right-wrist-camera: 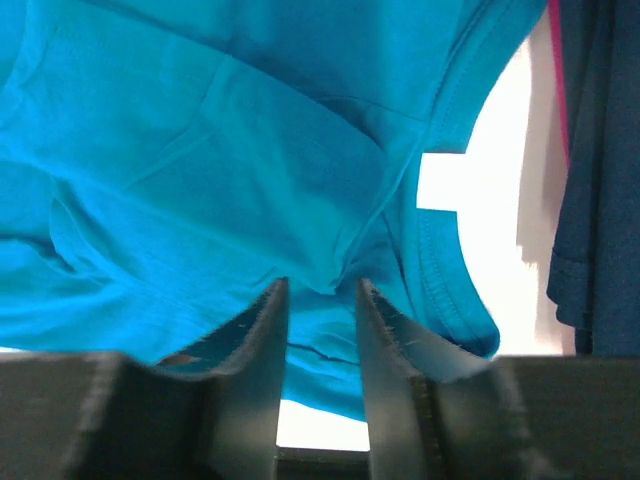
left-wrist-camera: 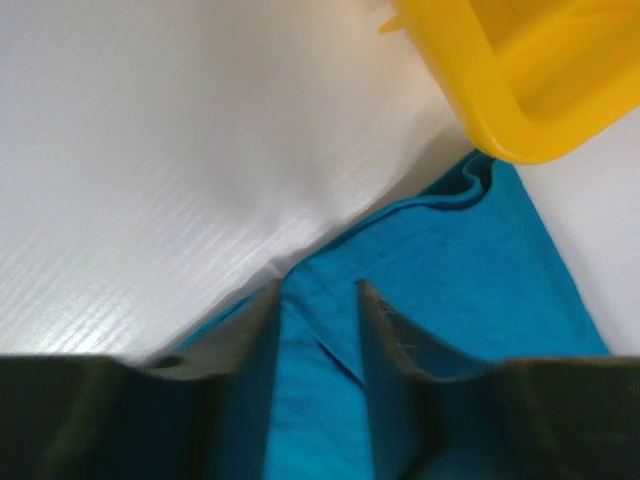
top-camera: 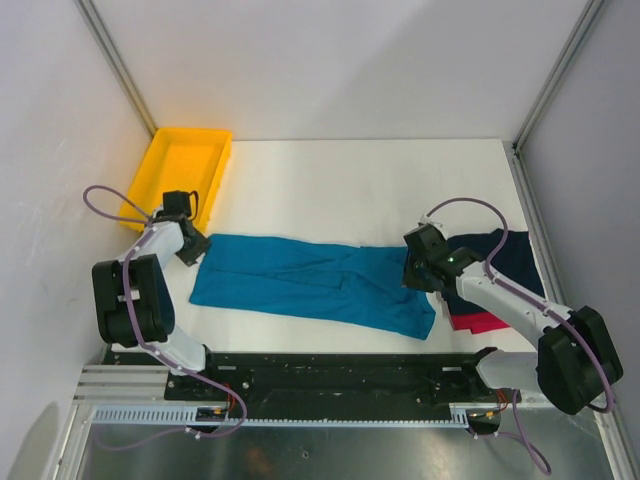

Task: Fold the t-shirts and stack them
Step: Fold the other side of the tshirt into a rectangle

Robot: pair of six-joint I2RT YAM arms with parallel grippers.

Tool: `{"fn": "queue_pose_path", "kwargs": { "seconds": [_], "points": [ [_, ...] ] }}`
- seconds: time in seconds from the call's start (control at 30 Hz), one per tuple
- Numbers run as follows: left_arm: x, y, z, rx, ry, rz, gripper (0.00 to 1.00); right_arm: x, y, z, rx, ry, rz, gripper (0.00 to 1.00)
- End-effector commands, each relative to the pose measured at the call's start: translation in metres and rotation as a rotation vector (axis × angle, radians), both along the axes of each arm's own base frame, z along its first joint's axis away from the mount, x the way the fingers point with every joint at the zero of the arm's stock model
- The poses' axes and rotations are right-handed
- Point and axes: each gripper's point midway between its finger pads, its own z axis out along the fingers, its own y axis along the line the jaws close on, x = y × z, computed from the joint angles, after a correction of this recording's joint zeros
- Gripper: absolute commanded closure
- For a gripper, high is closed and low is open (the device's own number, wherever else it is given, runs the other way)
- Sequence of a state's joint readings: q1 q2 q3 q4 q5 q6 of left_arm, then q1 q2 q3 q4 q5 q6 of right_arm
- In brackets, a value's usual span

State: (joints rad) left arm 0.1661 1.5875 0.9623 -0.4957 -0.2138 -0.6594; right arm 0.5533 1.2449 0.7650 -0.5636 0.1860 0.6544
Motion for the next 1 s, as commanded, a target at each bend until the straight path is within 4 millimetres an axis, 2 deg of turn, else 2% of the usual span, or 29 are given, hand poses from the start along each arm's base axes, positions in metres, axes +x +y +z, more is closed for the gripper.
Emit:
{"fn": "queue_pose_path", "kwargs": {
  "seconds": [0.0,0.07,0.17,0.23,0.33,0.4,0.47,0.57,0.8,0.97],
  "points": [
    [0.007,0.002,0.025,0.0,-0.08,-0.007,0.47,0.006,0.013,0.026,0.074,-0.08,0.053,0.55],
    [0.011,0.0,0.036,-0.001,-0.113,-0.027,0.39,0.014,0.016,0.042,0.094,-0.126,0.062,0.48],
    [0.014,-0.005,0.051,-0.011,-0.159,-0.06,0.37,0.034,0.024,0.056,0.104,-0.168,0.066,0.46],
    [0.017,-0.014,0.059,-0.024,-0.186,-0.1,0.38,0.051,0.03,0.056,0.094,-0.185,0.07,0.46],
    [0.026,-0.044,0.072,-0.059,-0.222,-0.243,0.42,0.076,0.035,0.05,0.056,-0.188,0.058,0.48],
    [0.031,-0.073,0.079,-0.075,-0.242,-0.36,0.45,0.092,0.036,0.045,0.046,-0.187,0.04,0.5],
    [0.035,-0.115,0.085,-0.116,-0.258,-0.508,0.46,0.103,0.034,0.038,0.046,-0.168,0.015,0.52],
    [0.037,-0.176,0.09,-0.179,-0.264,-0.717,0.47,0.106,0.027,0.03,0.022,-0.132,-0.026,0.53],
    [0.037,-0.305,0.084,-0.252,-0.245,-1.062,0.47,0.079,0.003,0.022,-0.017,-0.079,-0.104,0.53],
    [0.035,-0.376,0.067,-0.301,-0.217,-1.208,0.46,0.056,-0.007,0.005,0.056,-0.024,-0.145,0.54]
  ]
}}
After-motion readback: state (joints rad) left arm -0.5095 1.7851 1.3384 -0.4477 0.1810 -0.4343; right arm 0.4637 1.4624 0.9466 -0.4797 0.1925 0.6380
